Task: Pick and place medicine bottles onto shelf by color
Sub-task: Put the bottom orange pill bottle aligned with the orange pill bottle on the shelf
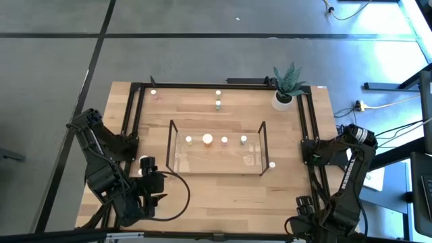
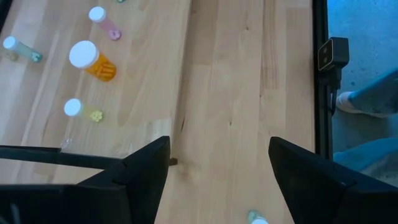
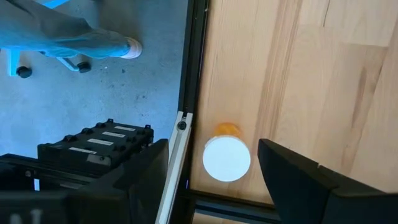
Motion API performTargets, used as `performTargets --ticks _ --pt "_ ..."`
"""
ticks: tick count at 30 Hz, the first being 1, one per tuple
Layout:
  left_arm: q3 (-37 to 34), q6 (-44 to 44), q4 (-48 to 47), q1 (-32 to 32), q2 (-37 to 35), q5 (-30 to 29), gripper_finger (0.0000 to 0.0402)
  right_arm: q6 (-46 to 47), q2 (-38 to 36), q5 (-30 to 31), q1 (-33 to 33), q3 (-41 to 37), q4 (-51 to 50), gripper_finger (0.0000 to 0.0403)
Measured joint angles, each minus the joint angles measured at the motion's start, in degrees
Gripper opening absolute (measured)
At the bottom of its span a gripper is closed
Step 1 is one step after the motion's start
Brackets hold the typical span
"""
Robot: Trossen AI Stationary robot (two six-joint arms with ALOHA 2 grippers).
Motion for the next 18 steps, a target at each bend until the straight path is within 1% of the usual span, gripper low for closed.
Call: performTargets --ticks 18 --pt "0.0 0.0 0.0 0.0 0.0 0.0 0.0267 1.1 0.0 0.0 0.0 0.0 -0.2 0.0249"
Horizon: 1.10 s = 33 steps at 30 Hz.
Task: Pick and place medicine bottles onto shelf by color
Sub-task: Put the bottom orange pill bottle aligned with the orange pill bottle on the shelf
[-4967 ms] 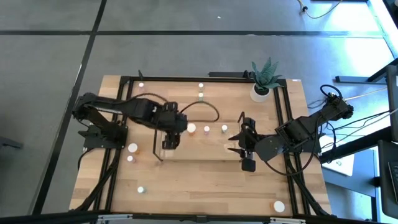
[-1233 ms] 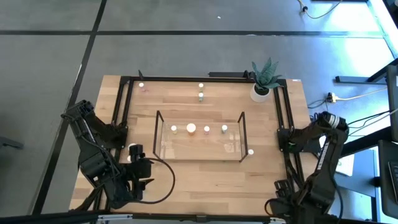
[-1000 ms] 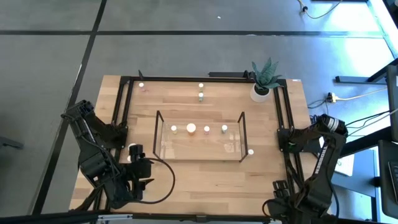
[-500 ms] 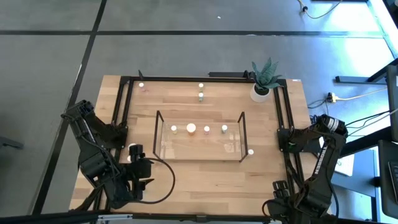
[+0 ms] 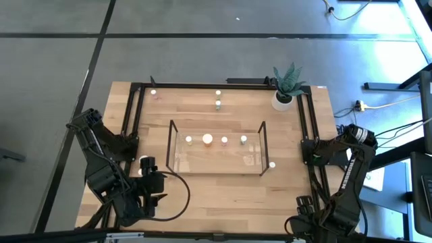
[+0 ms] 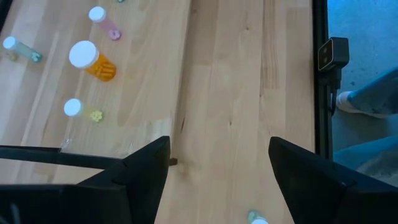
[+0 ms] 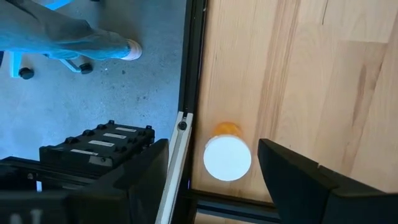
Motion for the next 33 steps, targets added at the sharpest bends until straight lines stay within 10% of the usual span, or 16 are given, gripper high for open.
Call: performTargets --ticks 33 --pt "0.0 0.0 0.0 0.0 0.0 0.0 0.0267 -1.3 0.0 -3.0 0.0 0.0 -2.9 0.0321"
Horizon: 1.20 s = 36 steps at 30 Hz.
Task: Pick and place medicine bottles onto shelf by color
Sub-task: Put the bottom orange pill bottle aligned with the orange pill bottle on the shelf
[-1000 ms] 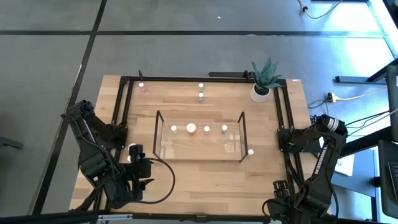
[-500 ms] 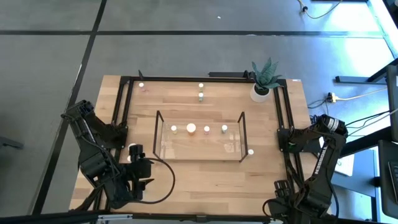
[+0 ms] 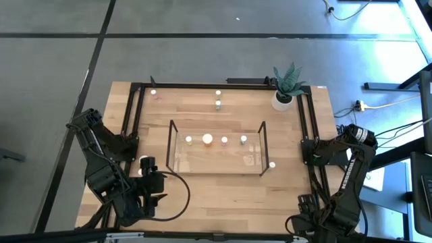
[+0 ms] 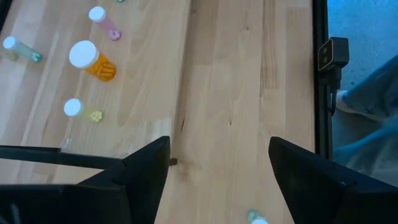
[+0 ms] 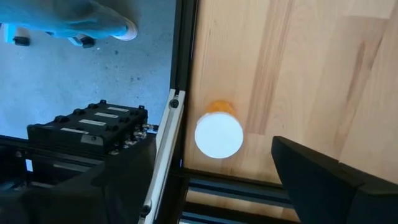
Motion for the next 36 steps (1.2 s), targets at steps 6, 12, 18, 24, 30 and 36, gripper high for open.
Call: performTargets --ticks 6,12,18,24,30,36 --pt "0.0 0.0 0.0 0.0 0.0 0.0 0.0267 -0.2 0.0 0.0 0.0 0.0 0.6 0.0321" --pt "0.0 0.0 0.0 0.0 0.0 0.0 0.0267 -6.1 0.0 0.0 0.0 0.0 1.1 0.0321" --pt "0.0 0.0 0.0 0.0 0.0 0.0 0.0267 -6.1 0.0 0.0 0.0 0.0 1.8 0.0321" --pt "0.0 0.0 0.0 0.0 0.0 0.0 0.0267 -6.0 0.0 0.0 0.0 0.0 3.8 0.0321" --pt "0.0 0.0 0.0 0.0 0.0 0.0 0.0267 -6.0 0.0 0.0 0.0 0.0 4.5 0.0321" --pt "0.0 -0.9 0.0 0.0 0.0 1.5 0.0267 -6.0 0.0 0.0 0.0 0.0 4.5 0.0321"
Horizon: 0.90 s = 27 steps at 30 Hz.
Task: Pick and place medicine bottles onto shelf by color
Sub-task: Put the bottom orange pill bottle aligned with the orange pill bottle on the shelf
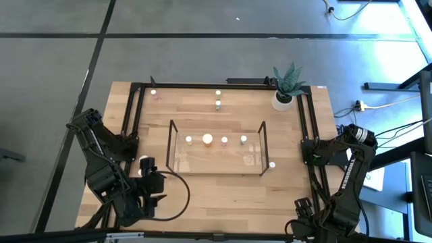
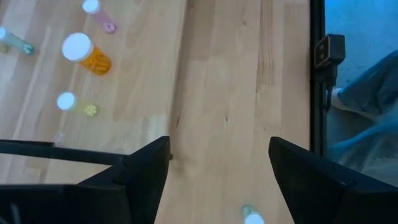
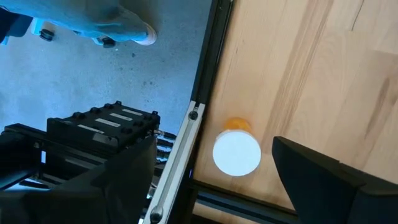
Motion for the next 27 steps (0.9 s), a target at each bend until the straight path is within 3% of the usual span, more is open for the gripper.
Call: performTargets --ticks 8,17,27 --pt "0.0 0.4 0.0 0.0 0.0 6.0 0.0267 0.0 0.0 0.0 0.0 0.0 0.6 0.0321" --pt "0.0 0.7 0.7 0.0 0.0 4.8 0.0267 0.0 0.0 0.0 0.1 0.0 1.3 0.0321" --pt "0.0 18.4 14.8 -1.1 0.0 4.1 0.0267 1.8 0.4 3.7 2.7 0.0 1.5 0.0321"
